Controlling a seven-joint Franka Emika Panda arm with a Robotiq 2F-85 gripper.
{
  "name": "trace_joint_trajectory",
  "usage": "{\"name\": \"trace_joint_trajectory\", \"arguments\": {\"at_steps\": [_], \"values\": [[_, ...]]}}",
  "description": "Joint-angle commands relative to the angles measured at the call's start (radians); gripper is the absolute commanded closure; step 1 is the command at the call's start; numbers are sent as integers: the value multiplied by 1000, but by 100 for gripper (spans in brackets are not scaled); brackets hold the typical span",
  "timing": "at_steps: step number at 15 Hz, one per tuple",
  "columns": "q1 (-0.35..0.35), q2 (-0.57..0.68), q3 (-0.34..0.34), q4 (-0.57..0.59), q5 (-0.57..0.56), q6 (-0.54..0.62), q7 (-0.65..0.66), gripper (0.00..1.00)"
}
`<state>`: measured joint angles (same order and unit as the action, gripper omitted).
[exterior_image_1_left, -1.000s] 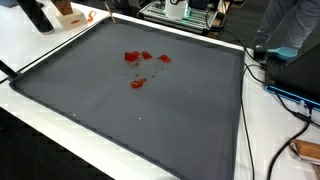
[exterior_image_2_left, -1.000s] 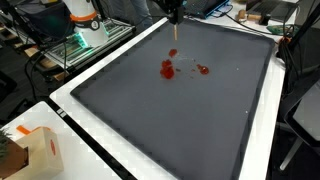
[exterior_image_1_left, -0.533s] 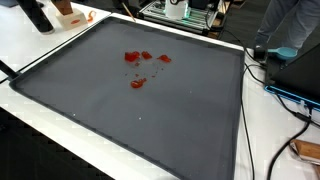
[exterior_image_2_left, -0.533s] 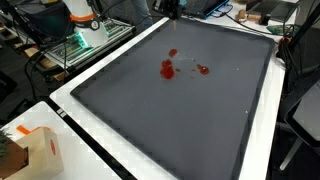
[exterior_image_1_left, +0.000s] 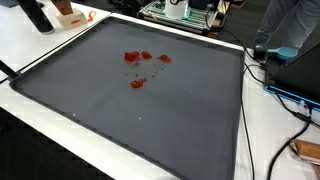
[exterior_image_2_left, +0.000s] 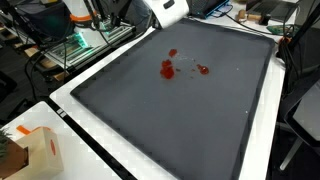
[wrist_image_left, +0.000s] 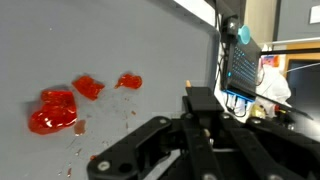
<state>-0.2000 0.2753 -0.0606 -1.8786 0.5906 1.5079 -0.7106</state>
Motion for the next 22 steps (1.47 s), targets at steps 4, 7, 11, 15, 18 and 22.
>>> {"name": "trace_joint_trajectory", "arguments": {"at_steps": [4, 7, 11, 15, 18, 22], "values": [[-29, 138, 11, 46, 104, -141, -167, 97], [-24, 175, 9, 42, 132, -124, -183, 97], [-20, 210, 7, 32, 165, -81, -194, 97], [-10, 234, 4, 20, 190, 17, -194, 97], [-9, 254, 9, 19, 195, 91, -190, 97], [-12, 281, 22, 19, 203, 163, -186, 97]]}}
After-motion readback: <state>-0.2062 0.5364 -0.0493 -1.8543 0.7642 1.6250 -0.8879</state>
